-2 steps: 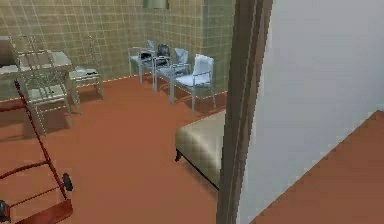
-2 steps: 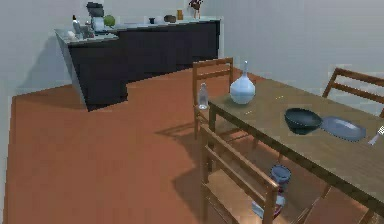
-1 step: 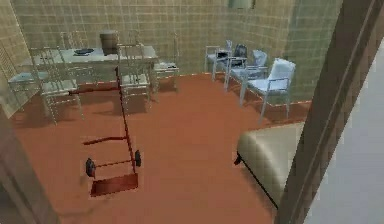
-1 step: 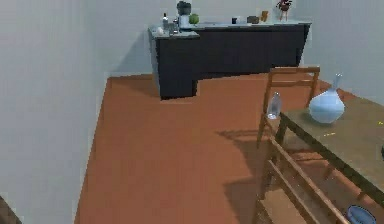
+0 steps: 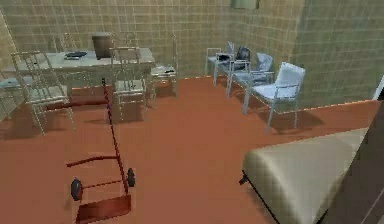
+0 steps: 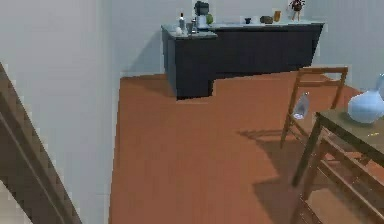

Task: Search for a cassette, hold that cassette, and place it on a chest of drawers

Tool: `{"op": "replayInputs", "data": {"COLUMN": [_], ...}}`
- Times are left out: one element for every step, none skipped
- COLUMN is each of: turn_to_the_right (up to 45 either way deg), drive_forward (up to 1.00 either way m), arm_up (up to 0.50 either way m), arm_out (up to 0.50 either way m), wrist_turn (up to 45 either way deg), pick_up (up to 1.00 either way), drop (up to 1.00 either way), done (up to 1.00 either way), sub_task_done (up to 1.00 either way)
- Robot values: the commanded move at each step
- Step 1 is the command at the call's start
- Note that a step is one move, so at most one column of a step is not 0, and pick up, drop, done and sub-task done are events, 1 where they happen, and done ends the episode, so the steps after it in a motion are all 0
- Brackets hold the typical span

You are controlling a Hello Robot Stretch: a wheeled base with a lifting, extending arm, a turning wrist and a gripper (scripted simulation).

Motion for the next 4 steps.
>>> {"op": "replayInputs", "data": {"turn_to_the_right": [0.0, 9.0, 0.0, -21.0], "drive_forward": [1.00, 0.00, 0.30, 0.00], "arm_up": [0.00, 0.00, 0.00, 0.00], "arm_out": [0.00, 0.00, 0.00, 0.00], "wrist_turn": [0.0, 0.0, 0.0, 0.0], "pick_up": [0.00, 0.00, 0.00, 0.00], "drop": [0.00, 0.00, 0.00, 0.00], "done": [0.00, 0.00, 0.00, 0.00], "sub_task_done": [0.00, 0.00, 0.00, 0.00]}}
